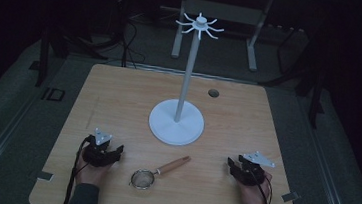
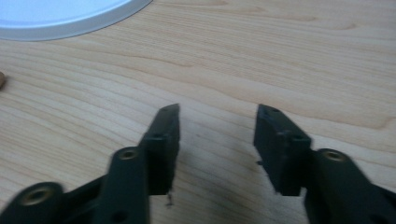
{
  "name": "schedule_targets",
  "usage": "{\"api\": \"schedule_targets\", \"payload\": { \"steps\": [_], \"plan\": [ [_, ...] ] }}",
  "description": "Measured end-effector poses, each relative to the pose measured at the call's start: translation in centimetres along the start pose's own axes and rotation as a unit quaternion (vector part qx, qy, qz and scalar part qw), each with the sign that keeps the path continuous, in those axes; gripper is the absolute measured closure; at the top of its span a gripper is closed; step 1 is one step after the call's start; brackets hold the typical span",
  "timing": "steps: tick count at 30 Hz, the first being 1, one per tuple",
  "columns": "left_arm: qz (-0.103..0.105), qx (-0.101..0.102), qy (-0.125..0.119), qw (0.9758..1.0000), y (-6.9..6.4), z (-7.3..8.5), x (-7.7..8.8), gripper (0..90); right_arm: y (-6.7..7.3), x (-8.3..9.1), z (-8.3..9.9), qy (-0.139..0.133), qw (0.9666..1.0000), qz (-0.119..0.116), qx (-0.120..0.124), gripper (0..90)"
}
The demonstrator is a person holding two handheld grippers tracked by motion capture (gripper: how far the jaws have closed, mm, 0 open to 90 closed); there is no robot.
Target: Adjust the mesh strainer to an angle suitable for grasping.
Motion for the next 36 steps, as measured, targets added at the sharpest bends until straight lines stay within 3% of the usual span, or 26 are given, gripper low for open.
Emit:
{"api": "schedule_targets", "payload": {
  "steps": [3, 5, 10, 14, 17, 23, 30, 31, 36],
  "plan": [
    [0.001, 0.001, -0.005, 1.0000, -0.1, -0.1, 0.1, 41.3, 0.0, 0.1, 0.0, -0.002, 1.0000, 0.004, 0.005, 55.4],
    [0.008, 0.001, -0.014, 0.9999, -0.2, -0.3, 0.4, 41.3, 0.2, 0.2, 0.0, -0.007, 0.9999, 0.006, 0.012, 62.4],
    [0.016, 0.000, -0.017, 0.9997, -0.3, -0.4, 0.5, 41.3, 0.3, 0.1, 0.0, -0.001, 0.9999, 0.000, 0.014, 62.2],
    [0.036, 0.004, -0.014, 0.9992, -0.9, -1.0, 0.8, 41.3, 0.2, 0.1, 0.1, 0.001, 0.9999, -0.013, 0.009, 63.2],
    [0.044, -0.010, -0.010, 0.9989, -1.6, -1.6, 1.1, 41.3, 0.2, 0.2, 0.1, -0.002, 0.9999, -0.011, 0.010, 62.0],
    [0.059, -0.018, -0.015, 0.9980, -2.6, -2.9, 1.7, 41.4, 0.2, 0.5, 0.1, -0.021, 0.9997, -0.006, 0.007, 56.0],
    [0.075, -0.026, -0.006, 0.9968, -3.5, -4.5, 1.7, 41.5, 0.4, 0.4, 0.1, -0.020, 0.9996, 0.010, 0.016, 47.9],
    [0.084, -0.028, -0.001, 0.9961, -3.8, -4.9, 1.8, 41.5, 0.4, 0.4, 0.1, -0.017, 0.9996, 0.018, 0.016, 38.0],
    [0.098, -0.033, 0.002, 0.9947, -4.3, -5.8, 1.8, 41.5, 0.2, 0.3, 0.0, -0.017, 0.9997, 0.017, 0.006, 27.9]
  ]
}}
Point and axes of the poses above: each handheld gripper's, and its own axes: x roughly backward along the jaws, z roughly out of its underside, y roughly to its left, the point moved 2 cm from there along -x, roughly forward along the jaws, and after that the axes turned 10 degrees about -y, right-handed, at the moved point
